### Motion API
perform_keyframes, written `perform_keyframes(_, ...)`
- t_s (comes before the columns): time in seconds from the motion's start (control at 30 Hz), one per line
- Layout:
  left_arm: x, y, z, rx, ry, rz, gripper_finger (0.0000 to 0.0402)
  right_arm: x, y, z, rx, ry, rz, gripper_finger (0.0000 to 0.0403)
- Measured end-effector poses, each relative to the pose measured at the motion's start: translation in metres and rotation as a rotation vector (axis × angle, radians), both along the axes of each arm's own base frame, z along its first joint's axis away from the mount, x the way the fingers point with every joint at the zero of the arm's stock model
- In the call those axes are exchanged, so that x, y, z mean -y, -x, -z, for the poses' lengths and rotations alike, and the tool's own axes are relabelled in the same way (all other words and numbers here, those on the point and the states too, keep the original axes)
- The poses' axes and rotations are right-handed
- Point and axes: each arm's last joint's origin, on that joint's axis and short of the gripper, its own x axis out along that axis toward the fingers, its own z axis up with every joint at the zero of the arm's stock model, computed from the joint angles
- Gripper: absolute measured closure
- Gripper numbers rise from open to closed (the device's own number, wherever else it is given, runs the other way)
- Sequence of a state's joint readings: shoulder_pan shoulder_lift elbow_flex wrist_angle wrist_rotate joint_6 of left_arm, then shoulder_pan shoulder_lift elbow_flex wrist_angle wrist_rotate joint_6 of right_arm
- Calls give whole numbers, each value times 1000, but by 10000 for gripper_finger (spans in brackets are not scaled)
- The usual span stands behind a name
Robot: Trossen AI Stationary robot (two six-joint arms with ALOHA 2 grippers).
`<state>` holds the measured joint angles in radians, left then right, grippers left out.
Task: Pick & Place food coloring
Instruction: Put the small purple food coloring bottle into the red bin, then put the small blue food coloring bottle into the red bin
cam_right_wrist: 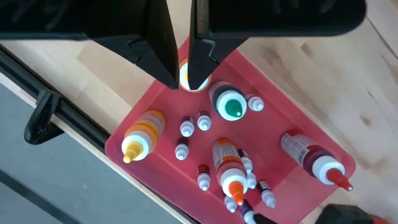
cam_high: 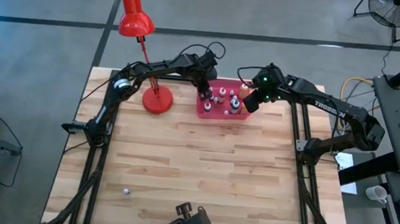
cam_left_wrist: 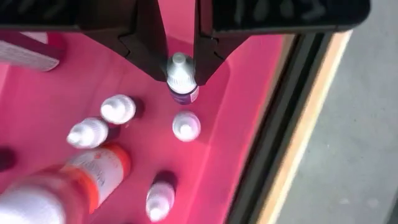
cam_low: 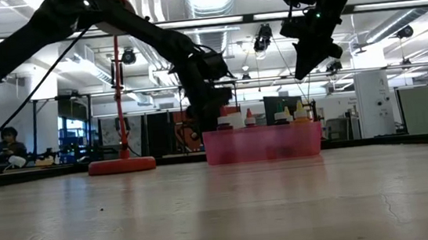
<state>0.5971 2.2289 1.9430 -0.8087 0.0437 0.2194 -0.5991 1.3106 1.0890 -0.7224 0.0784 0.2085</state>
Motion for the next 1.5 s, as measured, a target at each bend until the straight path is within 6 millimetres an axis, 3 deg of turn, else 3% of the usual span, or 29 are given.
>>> perform_keyframes(0.77, -1, 2, 15, -33, 16, 11, 366, 0, 0, 0, -24, 30, -51, 374)
perform_keyframes(1.23, -1, 0, 15, -10, 32, -25, 304, 1, -1, 1, -32, 47, -74, 374)
perform_keyframes(1.37, -3, -1, 10, -9, -3, -38, 299, 1, -1, 1, -37, 54, -86, 374)
perform_keyframes(1.5, -6, -3, -8, -12, -63, -52, 298, 1, -1, 1, -37, 55, -89, 374)
